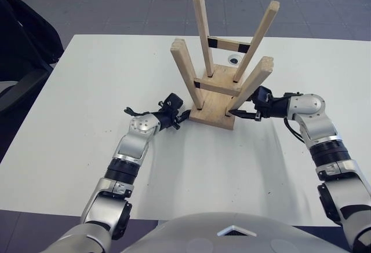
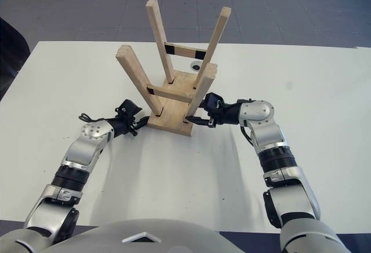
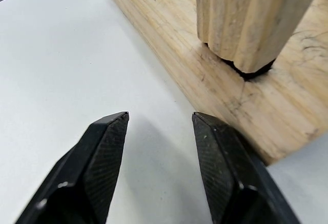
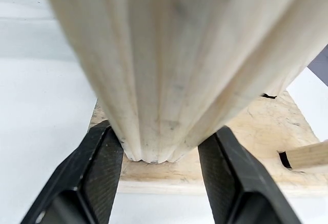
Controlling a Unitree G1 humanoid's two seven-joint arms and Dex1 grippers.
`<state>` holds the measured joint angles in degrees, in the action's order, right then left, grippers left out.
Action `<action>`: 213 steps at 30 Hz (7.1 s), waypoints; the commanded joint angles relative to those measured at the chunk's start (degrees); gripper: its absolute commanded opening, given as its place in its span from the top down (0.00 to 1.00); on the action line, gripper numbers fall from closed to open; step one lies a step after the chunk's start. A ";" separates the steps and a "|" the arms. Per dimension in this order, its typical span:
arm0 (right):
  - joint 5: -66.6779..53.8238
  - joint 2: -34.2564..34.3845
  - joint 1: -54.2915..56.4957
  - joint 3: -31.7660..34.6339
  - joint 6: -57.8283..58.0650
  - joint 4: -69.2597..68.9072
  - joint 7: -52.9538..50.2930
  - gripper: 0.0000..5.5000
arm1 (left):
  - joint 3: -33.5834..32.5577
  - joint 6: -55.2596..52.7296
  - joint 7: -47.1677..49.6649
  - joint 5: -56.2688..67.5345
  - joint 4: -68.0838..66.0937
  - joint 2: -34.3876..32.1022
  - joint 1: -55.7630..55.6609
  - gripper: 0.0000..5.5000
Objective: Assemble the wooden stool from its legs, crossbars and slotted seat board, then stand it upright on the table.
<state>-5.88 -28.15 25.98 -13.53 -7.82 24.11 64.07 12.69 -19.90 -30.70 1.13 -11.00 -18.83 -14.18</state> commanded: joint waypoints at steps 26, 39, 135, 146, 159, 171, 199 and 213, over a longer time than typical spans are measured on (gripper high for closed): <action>-0.52 -1.80 -0.57 -2.52 -0.96 -1.80 1.10 0.44 | 1.18 -5.72 -2.06 1.72 3.78 1.19 2.74 0.58; -8.52 -19.53 -10.60 9.55 17.79 -18.26 7.93 0.36 | 0.54 -9.78 -1.42 3.35 9.24 1.33 4.79 0.58; -23.73 -3.97 -18.40 14.60 35.93 -35.29 -49.34 0.60 | -37.21 -34.66 31.20 44.01 22.83 8.88 -35.13 0.73; -8.92 4.87 -15.27 10.37 29.80 -19.79 -50.53 0.60 | -27.18 -40.68 33.27 44.95 18.99 17.24 -33.07 0.73; -6.88 7.21 -16.48 11.71 29.90 -21.91 -47.77 0.60 | -22.21 -31.39 23.89 43.75 20.80 12.58 -29.37 0.73; -5.36 9.21 -16.96 12.33 29.58 -20.94 -47.67 0.60 | -21.31 -24.95 20.49 38.49 13.84 5.90 -37.19 0.73; -14.71 29.30 -9.81 18.12 64.28 -40.23 -66.03 0.60 | -26.91 -16.69 23.15 26.49 13.86 6.49 -2.21 0.73; -8.64 18.67 -9.53 17.44 50.22 -34.84 -56.22 0.81 | -26.71 -14.14 21.28 25.47 12.36 6.01 0.35 0.73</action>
<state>-11.07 -3.57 15.77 5.55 47.28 -12.18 -4.45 -14.20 -34.72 -8.38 27.76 2.40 -12.01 -14.74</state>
